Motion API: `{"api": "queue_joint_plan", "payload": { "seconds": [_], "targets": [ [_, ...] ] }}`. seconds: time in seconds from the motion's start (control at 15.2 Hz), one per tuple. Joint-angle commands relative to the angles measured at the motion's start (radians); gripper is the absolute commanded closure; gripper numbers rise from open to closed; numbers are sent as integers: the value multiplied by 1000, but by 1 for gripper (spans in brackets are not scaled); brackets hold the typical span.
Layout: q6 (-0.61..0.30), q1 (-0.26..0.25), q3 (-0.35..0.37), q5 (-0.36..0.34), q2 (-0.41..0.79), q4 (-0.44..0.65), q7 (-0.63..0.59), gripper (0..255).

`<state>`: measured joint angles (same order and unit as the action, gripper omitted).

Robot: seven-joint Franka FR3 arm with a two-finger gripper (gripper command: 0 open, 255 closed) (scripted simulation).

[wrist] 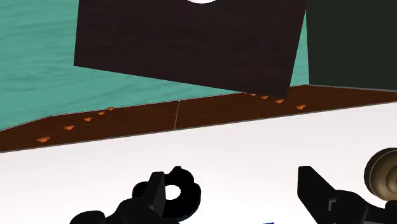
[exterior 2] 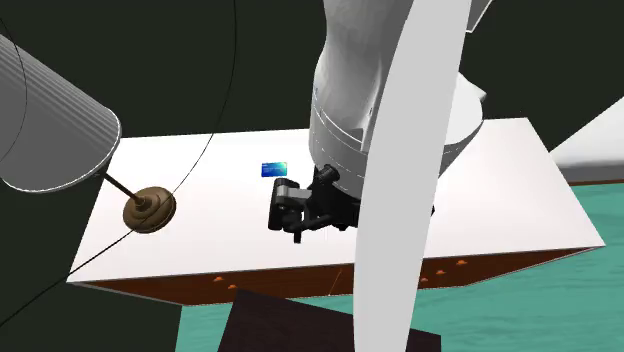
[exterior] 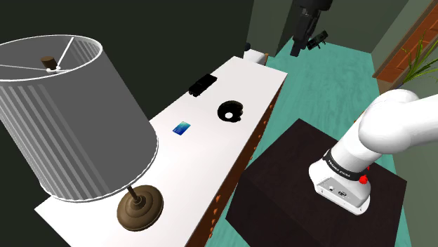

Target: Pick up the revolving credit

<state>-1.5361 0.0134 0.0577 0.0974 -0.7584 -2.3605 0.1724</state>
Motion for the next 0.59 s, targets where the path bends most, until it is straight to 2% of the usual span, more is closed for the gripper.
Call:
{"api": "queue_joint_plan", "payload": {
  "seconds": [0.0,0.53],
  "targets": [
    [0,0,0,0,0,0,0,0],
    [-242,-56,-41,-70,252,-4,268,0]
  ]
}}
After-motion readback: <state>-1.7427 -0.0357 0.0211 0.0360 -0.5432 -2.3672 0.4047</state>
